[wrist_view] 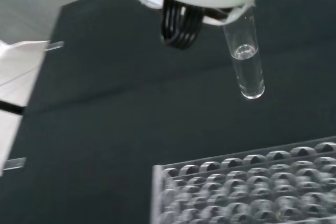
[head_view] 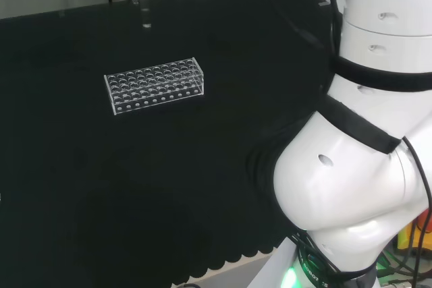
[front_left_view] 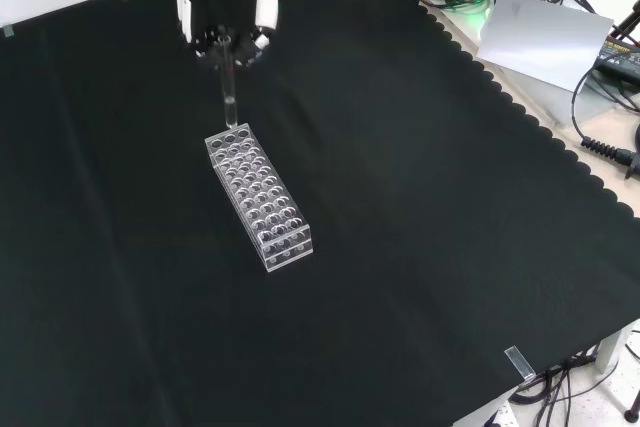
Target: Shake the test tube.
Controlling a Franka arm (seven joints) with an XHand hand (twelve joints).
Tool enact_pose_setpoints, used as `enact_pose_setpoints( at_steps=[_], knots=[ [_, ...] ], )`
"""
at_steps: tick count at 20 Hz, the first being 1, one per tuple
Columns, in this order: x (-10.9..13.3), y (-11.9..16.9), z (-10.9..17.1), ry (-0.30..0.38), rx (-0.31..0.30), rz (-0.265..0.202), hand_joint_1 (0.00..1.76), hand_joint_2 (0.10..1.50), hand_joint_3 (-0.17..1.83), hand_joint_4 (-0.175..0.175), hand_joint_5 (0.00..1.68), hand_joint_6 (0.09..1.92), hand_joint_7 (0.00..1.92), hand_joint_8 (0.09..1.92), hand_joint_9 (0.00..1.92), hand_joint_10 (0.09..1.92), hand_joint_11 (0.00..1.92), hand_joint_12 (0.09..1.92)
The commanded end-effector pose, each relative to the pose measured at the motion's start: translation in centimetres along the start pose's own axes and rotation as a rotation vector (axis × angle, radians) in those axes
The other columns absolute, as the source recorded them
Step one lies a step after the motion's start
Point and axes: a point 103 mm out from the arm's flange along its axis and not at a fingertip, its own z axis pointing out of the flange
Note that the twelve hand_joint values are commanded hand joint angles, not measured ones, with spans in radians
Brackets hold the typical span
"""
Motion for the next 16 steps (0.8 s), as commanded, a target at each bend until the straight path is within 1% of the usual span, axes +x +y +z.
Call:
enact_pose_setpoints(
  at_steps=[1,3,6,8,10,12,13,16],
  knots=[
    [-10.0,-1.8,-2.6,-0.082,-0.039,0.184,1.32,0.59,0.78,-0.175,1.25,0.73,1.3,0.74,1.48,0.69,1.08,1.05],
    [-12.5,-2.5,-3.3,-0.107,-0.047,0.228,1.32,0.59,0.78,-0.175,1.25,0.73,1.3,0.74,1.49,0.69,1.08,1.05],
    [-15.6,-3.5,-4.1,-0.144,-0.052,0.287,1.32,0.59,0.78,-0.175,1.25,0.73,1.3,0.74,1.49,0.68,1.08,1.05],
    [-17.3,-4.0,-4.5,-0.159,-0.053,0.324,1.32,0.59,0.78,-0.175,1.25,0.73,1.3,0.74,1.49,0.68,1.08,1.05],
    [-18.5,-4.3,-4.7,-0.166,-0.051,0.349,1.32,0.59,0.78,-0.175,1.25,0.73,1.3,0.74,1.49,0.68,1.08,1.05],
    [-18.6,-4.2,-4.6,-0.163,-0.052,0.356,1.32,0.59,0.78,-0.175,1.25,0.73,1.3,0.74,1.49,0.68,1.08,1.05],
    [-18.5,-4.1,-4.6,-0.156,-0.051,0.352,1.32,0.59,0.78,-0.175,1.25,0.73,1.3,0.74,1.49,0.68,1.08,1.05],
    [-16.9,-3.6,-4.0,-0.142,-0.04,0.313,1.32,0.59,0.78,-0.175,1.25,0.73,1.3,0.74,1.49,0.68,1.08,1.05]
  ],
)
